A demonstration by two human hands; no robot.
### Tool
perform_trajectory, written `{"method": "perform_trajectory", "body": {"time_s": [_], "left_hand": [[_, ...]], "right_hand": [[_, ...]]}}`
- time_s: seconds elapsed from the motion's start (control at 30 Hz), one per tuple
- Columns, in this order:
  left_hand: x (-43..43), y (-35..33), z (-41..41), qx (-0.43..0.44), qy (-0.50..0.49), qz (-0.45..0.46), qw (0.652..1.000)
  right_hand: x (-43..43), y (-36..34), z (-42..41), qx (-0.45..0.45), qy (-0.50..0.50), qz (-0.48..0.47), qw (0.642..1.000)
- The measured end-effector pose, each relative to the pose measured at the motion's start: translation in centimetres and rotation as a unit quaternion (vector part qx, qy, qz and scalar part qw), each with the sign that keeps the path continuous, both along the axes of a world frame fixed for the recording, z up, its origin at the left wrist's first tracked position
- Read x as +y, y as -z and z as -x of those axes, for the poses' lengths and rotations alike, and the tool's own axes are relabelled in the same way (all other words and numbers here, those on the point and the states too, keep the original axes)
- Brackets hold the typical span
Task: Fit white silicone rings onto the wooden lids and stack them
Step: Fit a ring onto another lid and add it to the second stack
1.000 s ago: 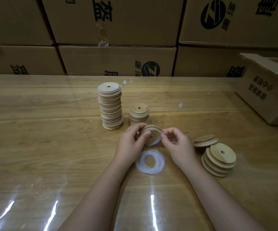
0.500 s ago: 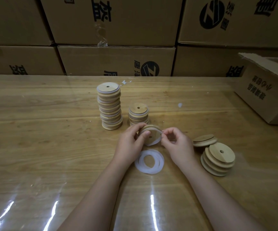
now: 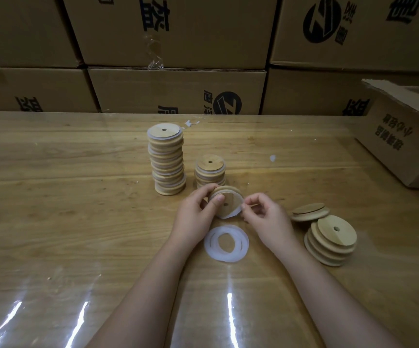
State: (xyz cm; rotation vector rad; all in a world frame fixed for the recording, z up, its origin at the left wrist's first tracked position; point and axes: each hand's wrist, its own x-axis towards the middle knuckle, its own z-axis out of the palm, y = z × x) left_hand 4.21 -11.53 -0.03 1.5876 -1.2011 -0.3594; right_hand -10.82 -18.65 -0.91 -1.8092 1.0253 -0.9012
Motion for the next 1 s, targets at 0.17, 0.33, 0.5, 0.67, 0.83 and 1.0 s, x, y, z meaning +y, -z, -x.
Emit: {"method": "perform_trajectory", "body": {"time_s": [0.17, 0.33, 0.5, 0.67, 0.83, 1.0], "left_hand": [[-0.05, 0.15, -0.03, 0.005, -0.002, -0.001, 1.0], [-0.18, 0.2, 0.07, 0.004, -0.013, 0.006, 1.0], [-0.24, 0.28, 0.07, 0.013, -0.01, 0.014, 1.0], [-0.2, 0.18, 0.02, 0.054, 0.006, 0.017, 0.998], [-0.21, 0.39, -0.08, 0.09, 0.007, 0.021, 0.996], [-0.12, 0.38, -0.28, 0.093, 0.015, 0.015, 0.995]], "right_hand": [[-0.05, 0.05, -0.08, 0.008, 0.0, 0.001, 1.0], [-0.01, 0.22, -0.19, -0.01, 0.014, 0.008, 1.0], [0.05, 0.23, -0.19, 0.006, 0.027, 0.046, 0.999], [0.09, 0.14, -0.25, 0.019, 0.031, 0.052, 0.998], [0.26, 0.08, -0.37, 0.053, 0.026, 0.066, 0.996], [0.41, 0.07, -0.46, 0.08, 0.026, 0.094, 0.992]]}}
